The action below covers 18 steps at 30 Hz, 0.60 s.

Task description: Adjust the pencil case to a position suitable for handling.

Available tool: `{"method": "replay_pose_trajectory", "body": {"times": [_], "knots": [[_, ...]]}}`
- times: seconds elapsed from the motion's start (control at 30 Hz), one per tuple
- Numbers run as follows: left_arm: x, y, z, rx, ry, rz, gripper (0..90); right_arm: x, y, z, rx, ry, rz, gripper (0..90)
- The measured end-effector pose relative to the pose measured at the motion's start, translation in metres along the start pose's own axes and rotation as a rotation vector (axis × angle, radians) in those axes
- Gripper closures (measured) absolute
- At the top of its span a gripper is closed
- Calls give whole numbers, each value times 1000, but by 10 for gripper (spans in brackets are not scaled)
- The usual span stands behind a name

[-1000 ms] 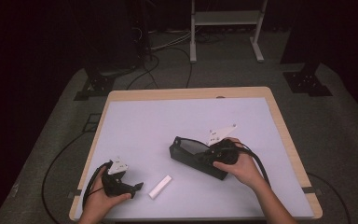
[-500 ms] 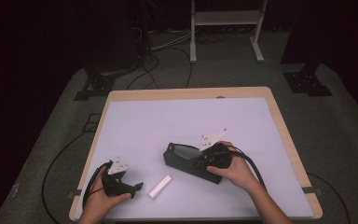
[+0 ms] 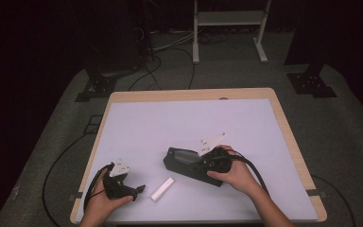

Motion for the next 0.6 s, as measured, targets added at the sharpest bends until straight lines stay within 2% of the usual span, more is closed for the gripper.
{"method": "replay_pose_trajectory", "body": {"times": [0.27, 0.6], "knots": [[0, 0, 0, 0, 0, 0, 0, 2, 0, -1, -5, -7, -5, 775], [0, 0, 0, 1, 0, -2, 0, -8, 1, -3, 15, 9, 26, 637]]}}
Point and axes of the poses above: each handheld gripper's, and its own axes: x roughly forward along the jaws, y roughly out of its top, z roughly to its right, the point moved 8 cm from there along x, roughly forward along the jaws, and after that the axes turned 15 degrees about -z, right-handed, at the moved point
